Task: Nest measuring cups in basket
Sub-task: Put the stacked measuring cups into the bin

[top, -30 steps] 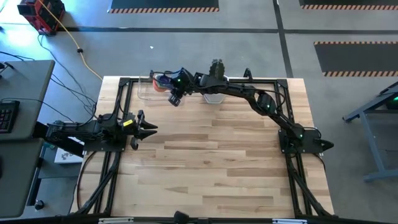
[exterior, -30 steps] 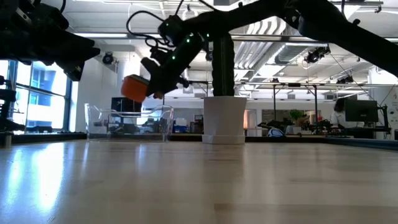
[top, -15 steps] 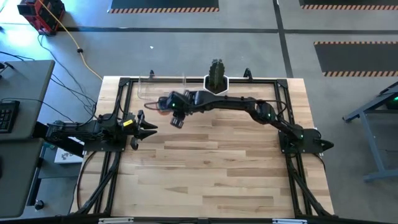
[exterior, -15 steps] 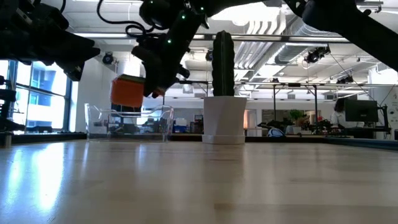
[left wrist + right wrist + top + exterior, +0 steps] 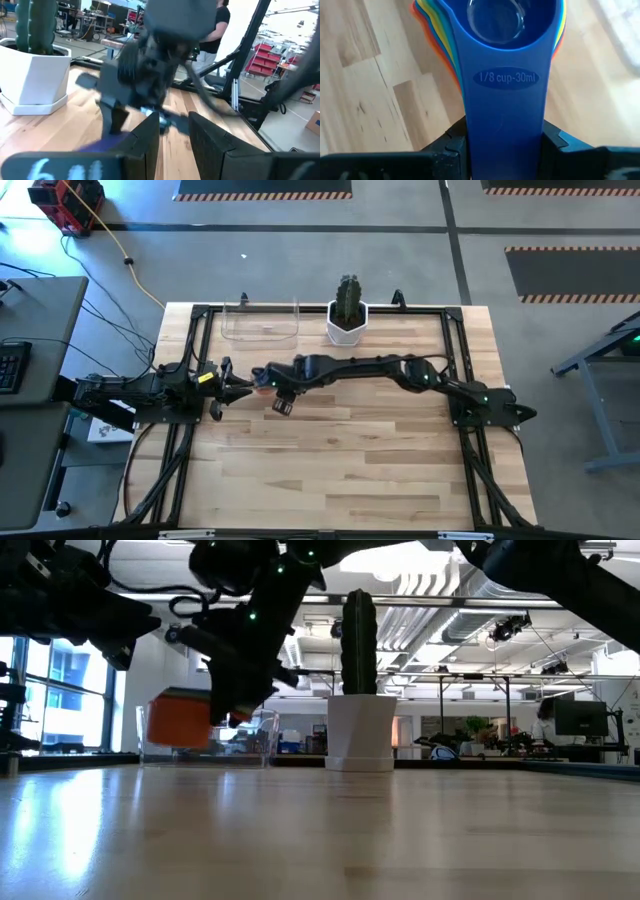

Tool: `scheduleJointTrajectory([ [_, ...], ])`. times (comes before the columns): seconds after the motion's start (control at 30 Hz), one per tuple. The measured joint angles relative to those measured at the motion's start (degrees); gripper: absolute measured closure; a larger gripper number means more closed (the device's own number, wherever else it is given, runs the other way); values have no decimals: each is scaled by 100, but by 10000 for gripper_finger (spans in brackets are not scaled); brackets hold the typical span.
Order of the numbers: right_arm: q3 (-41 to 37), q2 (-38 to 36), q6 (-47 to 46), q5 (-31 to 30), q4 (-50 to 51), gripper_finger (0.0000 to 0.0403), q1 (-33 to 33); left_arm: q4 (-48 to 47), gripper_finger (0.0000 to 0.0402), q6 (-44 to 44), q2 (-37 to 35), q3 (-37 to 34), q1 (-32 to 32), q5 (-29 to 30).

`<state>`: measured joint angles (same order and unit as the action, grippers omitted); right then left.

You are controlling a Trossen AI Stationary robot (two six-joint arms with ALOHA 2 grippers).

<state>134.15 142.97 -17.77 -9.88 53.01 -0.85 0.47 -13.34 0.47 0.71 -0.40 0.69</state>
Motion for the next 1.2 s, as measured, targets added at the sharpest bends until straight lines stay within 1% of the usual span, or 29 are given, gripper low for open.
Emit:
scheduleJointTrajectory([
  [0.1,-2,132,-125,24,-29,281,61,-13,307,0,0,0,0,-2],
  [0.23,-3,262,-299,294,-7,281,64,-13,307,0,0,0,1,0],
  [0.37,-7,266,-295,189,-77,281,90,-2,307,0,0,0,0,0],
  [0.5,-7,266,-352,309,43,281,90,-11,307,0,0,0,2,2],
  [0.7,-7,266,-427,301,110,281,90,-9,307,0,0,-2,2,2],
  [1.2,-7,266,-521,407,85,266,90,2,307,0,0,-1,2,0],
])
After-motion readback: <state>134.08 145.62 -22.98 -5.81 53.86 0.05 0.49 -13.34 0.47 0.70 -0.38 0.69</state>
